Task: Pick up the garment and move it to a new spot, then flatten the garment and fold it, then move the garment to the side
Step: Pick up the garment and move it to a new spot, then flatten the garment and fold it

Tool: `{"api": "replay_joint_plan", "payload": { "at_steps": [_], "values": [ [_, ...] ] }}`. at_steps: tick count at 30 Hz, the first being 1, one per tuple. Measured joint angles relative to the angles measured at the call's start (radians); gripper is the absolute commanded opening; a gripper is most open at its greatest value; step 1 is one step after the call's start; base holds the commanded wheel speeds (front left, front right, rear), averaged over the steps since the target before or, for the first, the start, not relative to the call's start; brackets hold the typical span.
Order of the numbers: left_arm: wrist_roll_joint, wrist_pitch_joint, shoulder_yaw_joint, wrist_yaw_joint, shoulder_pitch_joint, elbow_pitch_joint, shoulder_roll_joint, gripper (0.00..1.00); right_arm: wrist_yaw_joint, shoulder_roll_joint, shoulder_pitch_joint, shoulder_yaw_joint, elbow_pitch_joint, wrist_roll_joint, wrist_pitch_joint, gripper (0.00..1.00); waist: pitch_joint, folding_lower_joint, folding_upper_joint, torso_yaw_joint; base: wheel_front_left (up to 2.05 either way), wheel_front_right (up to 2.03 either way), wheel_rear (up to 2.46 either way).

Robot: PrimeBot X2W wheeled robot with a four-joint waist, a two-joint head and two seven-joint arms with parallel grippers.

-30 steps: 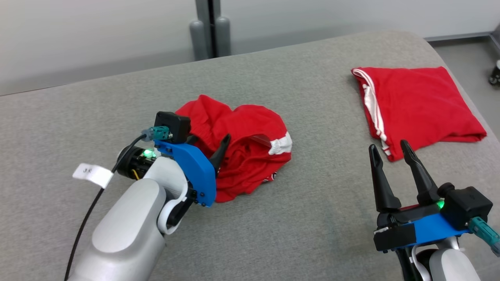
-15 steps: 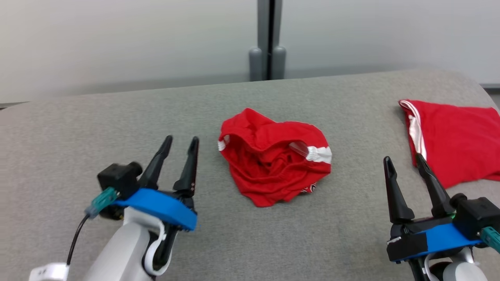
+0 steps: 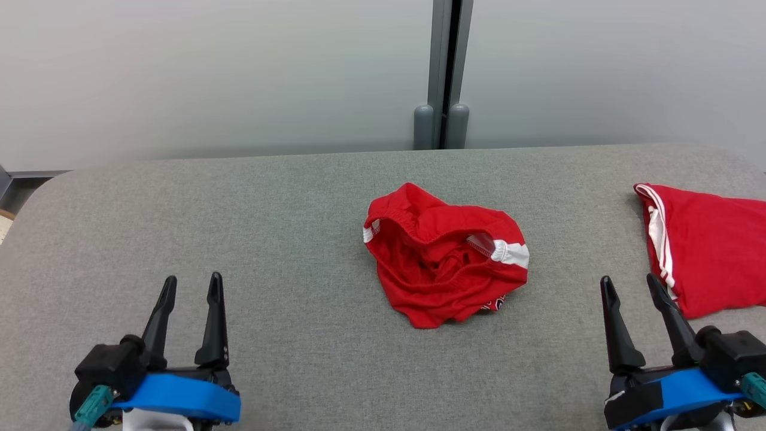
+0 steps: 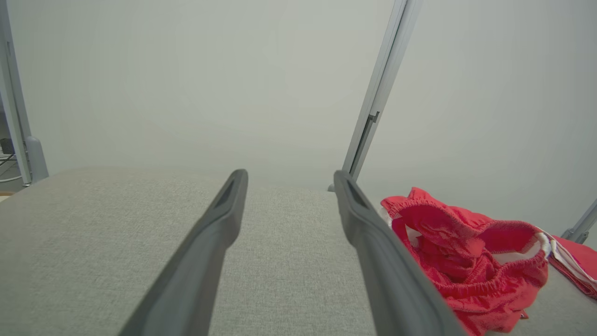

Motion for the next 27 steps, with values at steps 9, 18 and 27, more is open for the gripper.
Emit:
{"api": "replay_joint_plan", "payload": {
  "at_steps": [9,18,27],
  "values": [
    [0.061,0.0,0.038,0.012,0.096,0.013,0.017,1.0,0.0,0.0,0.024,-0.005,0.028,-0.018,0.007,1.0,-0.014,0.0,0.0,-0.003,0.0,0.0,0.0],
    [0.067,0.024,0.026,0.026,0.121,-0.008,0.023,1.0,0.0,0.0,0.027,-0.008,0.044,-0.007,-0.001,1.0,-0.01,0.0001,0.0,-0.004,0.0,0.0,0.0],
    [0.058,0.04,0.023,0.041,0.121,-0.041,0.022,1.0,0.0,0.0,0.023,-0.009,0.051,-0.002,-0.004,1.0,0.0,0.0001,0.0,-0.009,0.0,0.0,0.0]
  ]
}}
